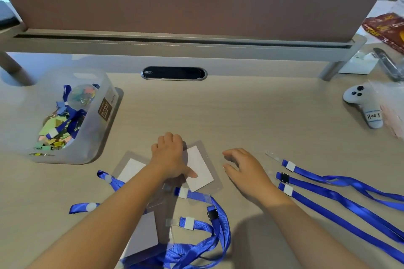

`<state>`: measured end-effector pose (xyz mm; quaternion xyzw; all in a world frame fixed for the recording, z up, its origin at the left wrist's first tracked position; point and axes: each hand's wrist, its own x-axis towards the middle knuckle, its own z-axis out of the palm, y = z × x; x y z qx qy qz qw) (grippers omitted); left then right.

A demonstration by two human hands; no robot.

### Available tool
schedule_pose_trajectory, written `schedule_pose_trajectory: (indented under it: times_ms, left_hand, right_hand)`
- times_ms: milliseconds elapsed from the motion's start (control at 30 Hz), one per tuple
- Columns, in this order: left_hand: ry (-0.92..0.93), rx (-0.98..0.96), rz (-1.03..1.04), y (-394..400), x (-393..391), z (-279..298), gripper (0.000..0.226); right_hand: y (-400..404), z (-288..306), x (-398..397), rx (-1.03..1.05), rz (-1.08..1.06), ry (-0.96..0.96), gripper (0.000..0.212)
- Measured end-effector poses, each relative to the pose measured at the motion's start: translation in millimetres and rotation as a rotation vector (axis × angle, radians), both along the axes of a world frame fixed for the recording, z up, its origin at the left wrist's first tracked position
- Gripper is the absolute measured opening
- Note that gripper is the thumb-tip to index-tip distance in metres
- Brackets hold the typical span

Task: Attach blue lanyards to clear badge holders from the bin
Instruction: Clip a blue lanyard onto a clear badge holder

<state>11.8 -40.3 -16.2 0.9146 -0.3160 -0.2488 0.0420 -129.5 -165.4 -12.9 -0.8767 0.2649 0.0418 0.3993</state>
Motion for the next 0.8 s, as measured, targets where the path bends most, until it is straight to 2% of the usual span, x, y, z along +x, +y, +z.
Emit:
schedule_pose_trajectory:
  times_ms: [67,167,233,333,433,633,733,800]
  left_hand:
    - [0.102,-0.150,0.060,3.5,1.2,4.5,0.073]
    - [0.368,-0.395,0.193,8.8,4.4,15.0,0.054]
    - [0.451,-0.532,0.261,12.8,7.8,20.1,0.043]
    - [0.504,-0.708,0.349,16.6,10.5,31.0,0.042]
    - [0.525,-0.833,0.391,19.3,11.1,42.5,0.041]
    - [0.441,-0.987,0.493,24.7,15.0,57.3,0.036]
    - [0.347,-1.012,0.526,28.9,15.3,63.5,0.040]
    - [0.246,-0.948,0.520,30.3,15.6,65.6,0.043]
  right_hand:
    - [1.9,1.0,3.0,0.023,-0.004,-0.004,0.038]
    - [5.5,3.6,8.2,0.071,-0.022,-0.018,0.039]
    - [8.8,7.4,11.8,0.121,-0.039,-0.018,0.041]
    - [15.4,14.1,17.8,0.296,-0.138,-0.018,0.045]
    - [20.3,21.7,23.5,0.467,-0.211,-0.042,0.041]
    - [24.7,42.0,32.3,0.658,-0.200,-0.011,0.005]
    - [29.1,52.1,37.5,0.716,-0.183,-0.014,0.014]
    - [31.6,60.2,42.9,0.713,-0.188,-0.046,0.018]
